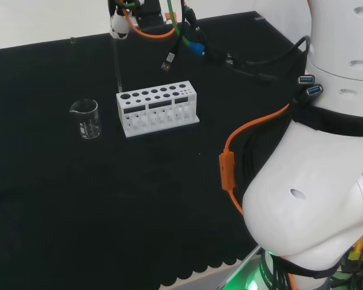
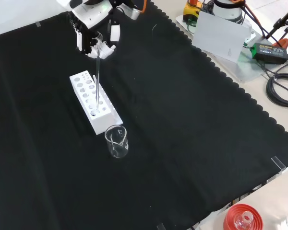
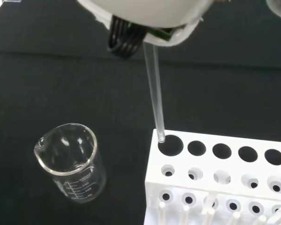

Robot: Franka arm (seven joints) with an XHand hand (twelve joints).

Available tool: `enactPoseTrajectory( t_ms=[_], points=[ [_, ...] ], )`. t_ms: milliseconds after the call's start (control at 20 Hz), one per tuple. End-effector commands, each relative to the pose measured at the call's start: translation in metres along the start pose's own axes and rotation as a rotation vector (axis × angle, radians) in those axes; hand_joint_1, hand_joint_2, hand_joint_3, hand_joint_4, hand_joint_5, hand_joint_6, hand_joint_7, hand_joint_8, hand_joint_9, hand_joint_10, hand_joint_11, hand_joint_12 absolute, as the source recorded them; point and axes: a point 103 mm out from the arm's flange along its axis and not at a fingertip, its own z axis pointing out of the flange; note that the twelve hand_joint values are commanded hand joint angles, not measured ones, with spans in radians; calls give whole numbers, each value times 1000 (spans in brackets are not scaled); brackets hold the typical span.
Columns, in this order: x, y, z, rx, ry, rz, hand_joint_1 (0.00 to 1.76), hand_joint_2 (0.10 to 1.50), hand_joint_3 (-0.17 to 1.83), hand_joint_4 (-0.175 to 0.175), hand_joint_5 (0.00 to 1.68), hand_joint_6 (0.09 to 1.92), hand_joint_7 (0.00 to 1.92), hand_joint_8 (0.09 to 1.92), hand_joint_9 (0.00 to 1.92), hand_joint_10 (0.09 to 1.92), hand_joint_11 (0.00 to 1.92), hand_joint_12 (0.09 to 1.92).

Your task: Put the glass rod back on the white test tube rack.

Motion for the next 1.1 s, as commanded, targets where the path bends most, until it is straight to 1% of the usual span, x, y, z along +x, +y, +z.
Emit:
enactPoseTrajectory(
  t_ms=[50,700,1100],
  points=[
    [-5,2,2,8,7,4,1192,632,835,-175,1142,970,1626,525,1920,87,1691,454],
    [-15,17,19,40,4,12,1192,632,836,-175,1142,970,1627,524,1920,87,1691,454],
    [-12,25,25,58,-2,7,1191,632,836,-175,1142,970,1627,523,1920,87,1691,454]
  ],
)
